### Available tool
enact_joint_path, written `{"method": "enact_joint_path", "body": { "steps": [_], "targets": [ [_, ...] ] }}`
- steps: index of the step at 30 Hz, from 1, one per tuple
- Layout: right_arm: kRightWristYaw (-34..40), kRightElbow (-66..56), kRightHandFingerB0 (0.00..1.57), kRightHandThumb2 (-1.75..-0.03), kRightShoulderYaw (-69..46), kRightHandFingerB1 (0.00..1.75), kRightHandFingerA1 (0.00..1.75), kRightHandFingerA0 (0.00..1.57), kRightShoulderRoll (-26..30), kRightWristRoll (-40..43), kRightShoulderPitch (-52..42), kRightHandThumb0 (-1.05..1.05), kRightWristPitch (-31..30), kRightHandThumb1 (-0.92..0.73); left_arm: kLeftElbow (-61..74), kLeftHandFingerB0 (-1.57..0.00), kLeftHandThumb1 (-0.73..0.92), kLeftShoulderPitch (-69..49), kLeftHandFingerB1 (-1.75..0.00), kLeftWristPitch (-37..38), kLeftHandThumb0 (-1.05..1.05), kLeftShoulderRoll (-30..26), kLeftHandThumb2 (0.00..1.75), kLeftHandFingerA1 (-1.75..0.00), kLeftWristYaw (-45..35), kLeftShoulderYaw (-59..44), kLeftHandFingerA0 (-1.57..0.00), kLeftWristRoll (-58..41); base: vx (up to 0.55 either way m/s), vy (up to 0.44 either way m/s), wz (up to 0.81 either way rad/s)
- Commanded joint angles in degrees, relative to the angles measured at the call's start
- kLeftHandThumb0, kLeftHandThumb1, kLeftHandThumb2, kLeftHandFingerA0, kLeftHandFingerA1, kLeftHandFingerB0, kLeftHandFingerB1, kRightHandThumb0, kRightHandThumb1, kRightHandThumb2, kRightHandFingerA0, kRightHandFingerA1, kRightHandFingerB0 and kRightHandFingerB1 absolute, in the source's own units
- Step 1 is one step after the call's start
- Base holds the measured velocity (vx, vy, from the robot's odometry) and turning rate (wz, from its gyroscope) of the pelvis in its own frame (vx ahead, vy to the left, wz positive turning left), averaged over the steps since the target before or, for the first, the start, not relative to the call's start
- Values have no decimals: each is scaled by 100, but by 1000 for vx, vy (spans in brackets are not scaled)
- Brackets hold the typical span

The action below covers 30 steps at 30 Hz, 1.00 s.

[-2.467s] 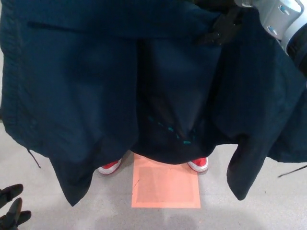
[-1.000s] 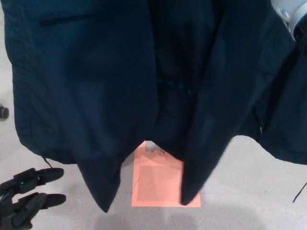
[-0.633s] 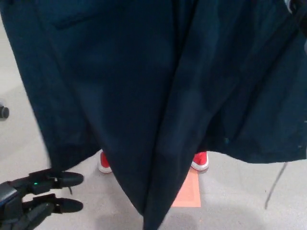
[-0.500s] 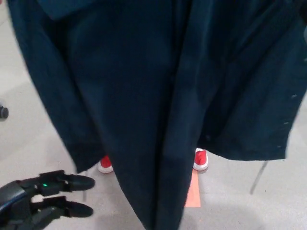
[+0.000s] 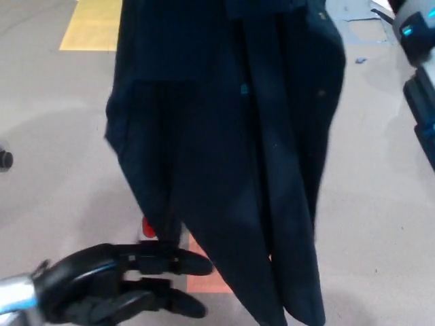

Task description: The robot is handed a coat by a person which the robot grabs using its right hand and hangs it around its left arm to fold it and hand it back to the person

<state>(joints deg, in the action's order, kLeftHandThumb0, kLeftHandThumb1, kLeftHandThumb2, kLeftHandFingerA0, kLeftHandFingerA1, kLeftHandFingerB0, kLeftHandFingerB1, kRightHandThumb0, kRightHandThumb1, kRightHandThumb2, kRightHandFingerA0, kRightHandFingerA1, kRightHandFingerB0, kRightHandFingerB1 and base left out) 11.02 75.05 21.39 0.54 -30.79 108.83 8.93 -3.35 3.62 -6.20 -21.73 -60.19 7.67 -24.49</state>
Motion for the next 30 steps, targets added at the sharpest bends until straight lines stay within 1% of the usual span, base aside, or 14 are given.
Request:
{"method": "enact_joint_path", "body": {
  "steps": [1, 2, 3, 9, 11, 12, 13, 15, 16, 20, 23, 26, 27, 30],
  "targets": [
    [212, -60, 82, -64, -160, 57, 85, 98, -268, 109, 159, -33, 148, -76, -62, -22, 68, 363, -47, -420, -74, 291, 92, -51, 482, 386, -30, 384, 0, 0, 0],
    [207, -63, 81, -61, -181, 54, 84, 101, -308, 111, 146, -32, 194, -73, -75, -24, 83, 434, -36, -469, -71, 378, 65, -42, 571, 456, -36, 426, 0, 0, 0],
    [230, -71, 74, -64, -174, 109, 146, 84, -339, 86, 134, -25, 255, -68, -117, -24, 83, 534, -35, -545, -69, 477, 64, -42, 620, 523, -34, 424, 0, 0, 0],
    [65, -96, 74, -65, -323, 57, 68, 86, -587, 181, 126, -35, 236, -86, -168, -20, 80, 1002, -35, -1203, -67, 1076, 63, -40, 1248, 774, -28, 522, 0, 0, 0],
    [125, -106, 74, -65, -296, 57, 69, 87, -647, 120, 107, -35, 238, -87, -268, -23, 80, 1128, -35, -1208, -66, 1269, 63, -40, 1319, 819, -30, 531, 0, 0, 0],
    [149, -120, 77, -66, -299, 108, 145, 83, -695, 130, 48, -28, 342, -78, -326, -26, 79, 1222, -34, -1222, -67, 1392, 63, -39, 1437, 883, -28, 611, 0, 0, 0],
    [159, -128, 77, -63, -318, 120, 148, 82, -730, 153, 6, -23, 430, -78, -379, -24, 79, 1297, -33, -1242, -67, 1485, 63, -39, 1519, 915, -27, 660, 0, 0, 0],
    [120, -141, 80, -64, -290, 113, 145, 86, -816, 135, -24, -20, 470, -70, -501, -22, 80, 1445, -34, -1255, -66, 1677, 63, -39, 1691, 952, -25, 726, 0, 0, 0],
    [142, -153, 93, -60, -247, 72, 104, 100, -866, 84, -24, -22, 503, -68, -598, -24, 80, 1539, -34, -1215, -66, 1779, 64, -39, 1765, 951, -25, 763, 0, 0, 0],
    [30, -206, 84, -62, -423, 82, 133, 84, -1161, 338, 7, -27, 629, -75, -913, -25, 81, 1932, -33, -1302, -62, 2097, 64, -39, 2030, 917, -26, 855, 0, 0, 0],
    [-112, -244, 77, -64, -595, 54, 79, 90, -1350, 455, 91, -35, 441, -82, -1108, -28, 81, 2129, -34, -1225, -61, 2240, 64, -38, 2192, 930, -24, 985, 0, 0, 0],
    [-89, -348, 79, -63, -635, 56, 86, 93, -1540, 445, 181, -30, 449, -76, -1387, -36, 79, 2422, -36, -1177, -61, 2419, 64, -36, 2532, 885, -28, 1183, 0, 0, 0],
    [-93, -461, 85, -63, -691, 71, 127, 88, -1654, 512, 193, -27, 614, -74, -1848, -31, 78, 2698, -33, -1115, -60, 2549, 64, -33, 2738, 727, -28, 1200, 0, 0, 0],
    [-440, -590, 84, -64, -915, 61, 99, 92, -1803, 722, 308, -32, 438, -80, -2597, -34, 78, 3107, -34, -649, -59, 2701, 64, -34, 2967, 556, -30, 1347, 0, 0, 0]
  ]
}}
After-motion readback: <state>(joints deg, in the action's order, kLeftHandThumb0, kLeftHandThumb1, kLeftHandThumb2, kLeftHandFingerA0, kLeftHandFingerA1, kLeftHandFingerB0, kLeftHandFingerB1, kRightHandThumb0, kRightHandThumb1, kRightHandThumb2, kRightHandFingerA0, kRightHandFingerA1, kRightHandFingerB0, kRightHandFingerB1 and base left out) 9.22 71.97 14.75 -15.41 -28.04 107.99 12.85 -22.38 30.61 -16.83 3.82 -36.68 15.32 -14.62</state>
